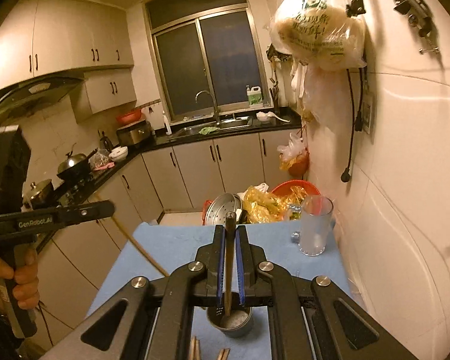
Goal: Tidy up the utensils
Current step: 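Carry both chopsticks upright to the black cup and lower them into it, then open both tools to release the chopsticks into the black cup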
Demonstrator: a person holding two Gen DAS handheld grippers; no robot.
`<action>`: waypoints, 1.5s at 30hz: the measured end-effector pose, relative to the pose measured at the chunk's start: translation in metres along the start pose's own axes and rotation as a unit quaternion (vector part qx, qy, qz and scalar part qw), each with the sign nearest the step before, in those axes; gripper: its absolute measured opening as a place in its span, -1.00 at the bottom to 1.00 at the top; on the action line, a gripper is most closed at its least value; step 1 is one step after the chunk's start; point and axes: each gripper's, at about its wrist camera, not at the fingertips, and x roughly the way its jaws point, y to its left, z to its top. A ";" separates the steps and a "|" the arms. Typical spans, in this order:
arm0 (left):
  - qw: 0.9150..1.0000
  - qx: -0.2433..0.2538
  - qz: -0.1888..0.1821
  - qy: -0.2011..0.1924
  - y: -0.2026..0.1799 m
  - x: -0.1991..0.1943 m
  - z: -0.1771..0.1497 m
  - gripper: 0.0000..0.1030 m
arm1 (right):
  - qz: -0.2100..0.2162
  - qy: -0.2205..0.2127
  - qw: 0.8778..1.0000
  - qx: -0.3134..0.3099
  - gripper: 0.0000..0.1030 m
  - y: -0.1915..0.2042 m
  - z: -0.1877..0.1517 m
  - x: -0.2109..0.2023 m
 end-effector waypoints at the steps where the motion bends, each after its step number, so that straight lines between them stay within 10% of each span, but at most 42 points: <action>1: 1.000 0.004 0.005 0.008 -0.003 0.010 -0.002 -0.90 | -0.001 0.004 1.000 -0.002 -0.85 -0.001 -0.002 0.007; 17: 0.995 0.010 0.043 0.090 -0.007 0.076 -0.056 -0.89 | 0.003 0.112 0.994 0.007 -0.85 -0.027 -0.066 0.069; 28: 0.994 0.011 0.050 0.096 -0.004 0.072 -0.063 -0.86 | -0.007 0.112 0.993 0.018 -0.77 -0.027 -0.068 0.067; 32: 0.996 0.015 0.046 0.081 -0.004 0.055 -0.060 -0.16 | -0.021 0.103 0.994 0.017 -0.44 -0.024 -0.063 0.059; 45: 0.990 -0.054 0.113 0.062 0.084 -0.023 -0.114 -0.01 | -0.033 0.106 0.992 0.052 -0.06 -0.013 -0.106 0.012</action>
